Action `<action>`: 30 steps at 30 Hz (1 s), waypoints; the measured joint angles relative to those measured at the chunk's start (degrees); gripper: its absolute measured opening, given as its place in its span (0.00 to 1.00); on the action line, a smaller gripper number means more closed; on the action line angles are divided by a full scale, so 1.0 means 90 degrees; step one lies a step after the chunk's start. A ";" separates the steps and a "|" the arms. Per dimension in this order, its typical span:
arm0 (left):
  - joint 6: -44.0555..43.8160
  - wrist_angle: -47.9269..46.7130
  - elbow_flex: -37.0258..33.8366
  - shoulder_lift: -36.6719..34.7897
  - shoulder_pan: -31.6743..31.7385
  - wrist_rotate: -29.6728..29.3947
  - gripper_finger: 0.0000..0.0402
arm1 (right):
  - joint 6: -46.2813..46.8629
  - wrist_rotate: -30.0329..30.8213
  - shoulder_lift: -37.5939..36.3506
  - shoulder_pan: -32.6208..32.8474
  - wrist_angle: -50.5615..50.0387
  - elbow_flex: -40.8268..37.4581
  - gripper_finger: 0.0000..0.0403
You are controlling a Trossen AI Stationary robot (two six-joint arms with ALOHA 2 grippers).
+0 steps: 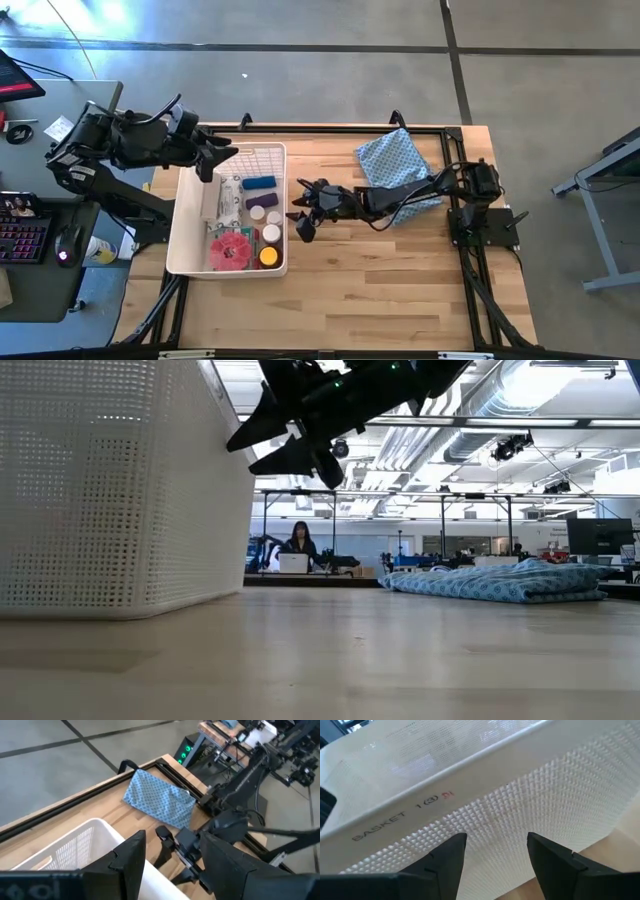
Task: Pick & place medical supplies in basket/bin
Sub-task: Adjust the white bin, then return to Home Position
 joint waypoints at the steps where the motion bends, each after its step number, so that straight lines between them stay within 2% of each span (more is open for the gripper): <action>1: 0.0046 -0.0009 0.0000 0.0000 0.0000 0.0055 0.55 | 0.0070 -0.0002 0.0000 0.0000 0.0007 0.0000 0.52; 5: 0.0458 -0.0176 -0.0002 -0.0090 0.0000 0.0092 0.55 | 0.0744 -0.0049 0.0000 -0.0046 0.0108 0.0000 0.52; 8: 0.0704 -0.0328 -0.0002 -0.0325 -0.0002 0.0093 0.55 | 0.1174 -0.0410 -0.0079 -0.0118 0.0136 -0.0002 0.52; 12: 0.0881 -0.0394 -0.0060 -0.0872 0.0000 -0.0048 0.55 | 0.1296 -0.0834 -0.0395 -0.0203 0.0084 -0.0002 0.52; 16: 0.0876 -0.0389 -0.0451 -0.1566 0.0000 -0.0255 0.55 | 0.1289 -0.0857 -0.0918 -0.0256 -0.0196 0.0000 0.52; 20: 0.0832 -0.0014 -0.1370 -0.2282 0.0000 -0.0307 0.55 | 0.1149 -0.0455 -0.1559 -0.0299 -0.0631 0.0010 0.52; 24: 0.0929 0.1433 -0.2764 -0.3041 0.0000 -0.0036 0.55 | 0.1105 -0.0150 -0.2194 -0.0360 -0.1333 0.0010 0.50; 27: 0.1110 0.2582 -0.3832 -0.3550 0.0000 0.0363 0.55 | 0.0973 -0.0056 -0.2604 -0.0389 -0.1930 0.0010 0.44; 30: 0.1303 0.3626 -0.4809 -0.3994 -0.0002 0.0783 0.50 | 0.0950 0.0032 -0.2943 -0.0386 -0.2415 0.0007 0.33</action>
